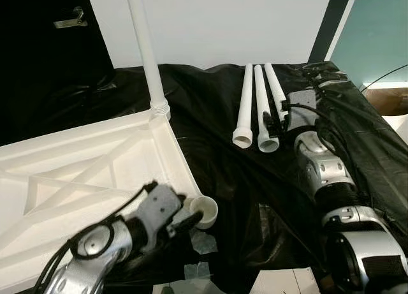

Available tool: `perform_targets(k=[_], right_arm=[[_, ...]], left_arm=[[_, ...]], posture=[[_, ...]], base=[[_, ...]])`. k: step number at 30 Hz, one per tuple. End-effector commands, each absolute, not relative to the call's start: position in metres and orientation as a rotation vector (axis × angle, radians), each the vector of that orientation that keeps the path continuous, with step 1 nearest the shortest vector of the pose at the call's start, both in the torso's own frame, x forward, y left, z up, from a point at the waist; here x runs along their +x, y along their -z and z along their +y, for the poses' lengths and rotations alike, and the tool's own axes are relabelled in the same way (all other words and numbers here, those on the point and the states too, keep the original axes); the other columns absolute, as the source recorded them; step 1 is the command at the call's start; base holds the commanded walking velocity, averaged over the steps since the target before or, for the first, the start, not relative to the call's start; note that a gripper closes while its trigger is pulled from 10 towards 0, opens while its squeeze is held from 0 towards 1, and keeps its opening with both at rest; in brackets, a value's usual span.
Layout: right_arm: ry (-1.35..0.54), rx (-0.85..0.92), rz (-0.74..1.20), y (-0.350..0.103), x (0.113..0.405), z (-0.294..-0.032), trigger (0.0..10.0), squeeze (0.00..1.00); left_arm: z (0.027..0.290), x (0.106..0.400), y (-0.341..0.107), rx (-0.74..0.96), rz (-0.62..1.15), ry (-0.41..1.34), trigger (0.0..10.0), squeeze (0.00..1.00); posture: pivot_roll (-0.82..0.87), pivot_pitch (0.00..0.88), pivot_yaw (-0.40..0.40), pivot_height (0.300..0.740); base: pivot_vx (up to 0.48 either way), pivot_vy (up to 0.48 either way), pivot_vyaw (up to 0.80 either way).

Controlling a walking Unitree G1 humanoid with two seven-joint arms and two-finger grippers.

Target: Building children table

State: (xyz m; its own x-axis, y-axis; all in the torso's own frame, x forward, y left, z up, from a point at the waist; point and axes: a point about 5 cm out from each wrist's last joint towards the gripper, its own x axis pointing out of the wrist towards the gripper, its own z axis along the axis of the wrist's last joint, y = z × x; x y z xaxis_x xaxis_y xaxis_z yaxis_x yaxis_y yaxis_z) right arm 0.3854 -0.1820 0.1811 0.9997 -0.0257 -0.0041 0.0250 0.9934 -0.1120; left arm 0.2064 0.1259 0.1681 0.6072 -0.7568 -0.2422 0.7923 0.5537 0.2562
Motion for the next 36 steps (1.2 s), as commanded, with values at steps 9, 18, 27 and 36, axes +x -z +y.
perform_targets(k=[9,18,27,36], right_arm=[[0.137,-0.079,0.038,-0.179,0.393,-0.206,10.0,0.00],[0.151,-0.011,0.103,-0.172,0.396,-0.210,10.0,0.00],[0.110,0.048,0.188,-0.155,0.395,-0.212,10.0,0.00],[0.073,0.039,0.231,-0.147,0.394,-0.210,10.0,0.00]], left_arm=[[0.130,0.228,-0.195,0.318,-0.037,0.628,10.0,0.00],[0.123,0.240,-0.210,0.300,-0.105,0.603,10.0,0.00],[0.101,0.254,-0.230,0.315,-0.175,0.679,10.0,0.00],[0.088,0.259,-0.233,0.295,-0.184,0.700,10.0,0.00]], posture=[[0.16,0.046,-0.015,0.740],[0.17,0.057,-0.027,0.740],[0.19,0.079,-0.047,0.740],[0.20,0.111,-0.051,0.740]], base=[[0.000,0.000,0.00],[0.000,0.000,0.00],[0.000,0.000,0.00],[0.000,0.000,0.00]])
